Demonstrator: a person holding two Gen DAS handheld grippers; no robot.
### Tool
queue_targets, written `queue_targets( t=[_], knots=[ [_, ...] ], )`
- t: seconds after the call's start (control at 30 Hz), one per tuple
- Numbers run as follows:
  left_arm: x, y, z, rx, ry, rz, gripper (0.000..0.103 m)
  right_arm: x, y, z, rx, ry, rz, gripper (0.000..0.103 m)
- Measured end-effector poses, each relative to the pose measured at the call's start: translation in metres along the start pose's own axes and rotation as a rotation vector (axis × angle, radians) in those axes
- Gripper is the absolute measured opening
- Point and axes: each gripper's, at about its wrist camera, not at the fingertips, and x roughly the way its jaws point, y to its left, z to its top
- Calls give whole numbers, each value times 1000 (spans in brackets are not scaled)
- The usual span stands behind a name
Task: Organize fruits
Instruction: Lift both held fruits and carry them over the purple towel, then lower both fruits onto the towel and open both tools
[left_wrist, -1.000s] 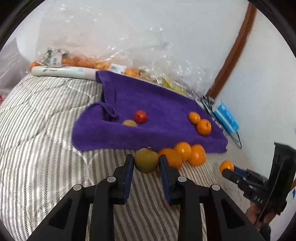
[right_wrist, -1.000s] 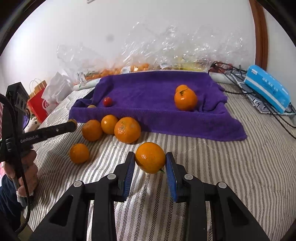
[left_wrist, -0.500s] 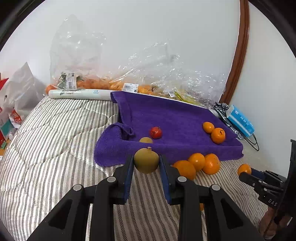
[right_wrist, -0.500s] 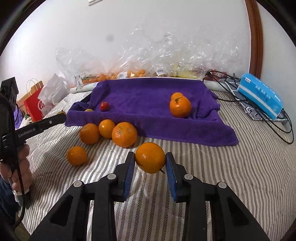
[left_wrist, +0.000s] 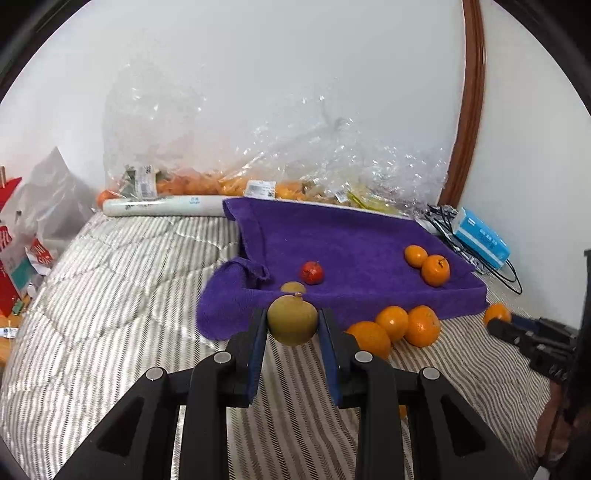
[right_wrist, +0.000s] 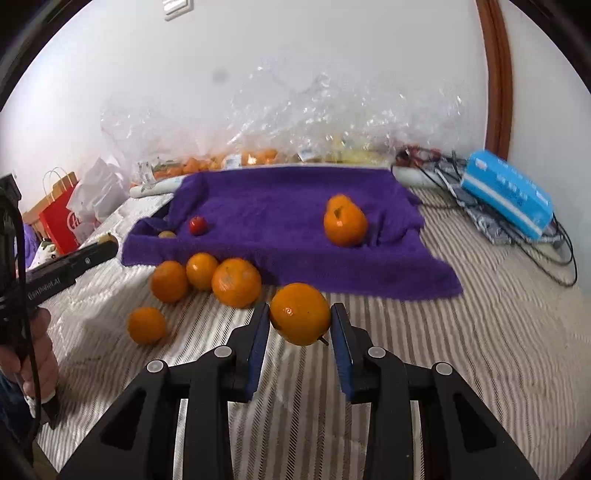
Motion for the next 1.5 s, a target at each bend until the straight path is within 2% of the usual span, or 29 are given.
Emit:
queue_targets(
  t=[0.13,0.3,0.63,0.83,0.93,1.03,1.13,1.5],
  knots=[
    [0,5,12,-39,7,20,27,-9,5,22,-35,-46,24,33],
    [-3,8,36,-75,-48,12,27,-9,0,54,-44,-106,48,33],
    [44,0,78,-135,-61,5,27,18,-26,104,-26,-183,36,33],
    [74,-2,62,-148,-32,30,27,53,-48,97,30,-151,35,33],
    [80,-2,57,-125,-11,45,27,71,-54,88,42,-84,35,33],
    [82,0,58,-140,-12,29,27,74,-51,85,28,-84,46,33],
    [90,2,54,-173,22,8,27,75,-47,83,29,-86,81,33],
    [95,2,52,-184,40,25,27,84,-43,78,60,-70,136,34]
  ],
)
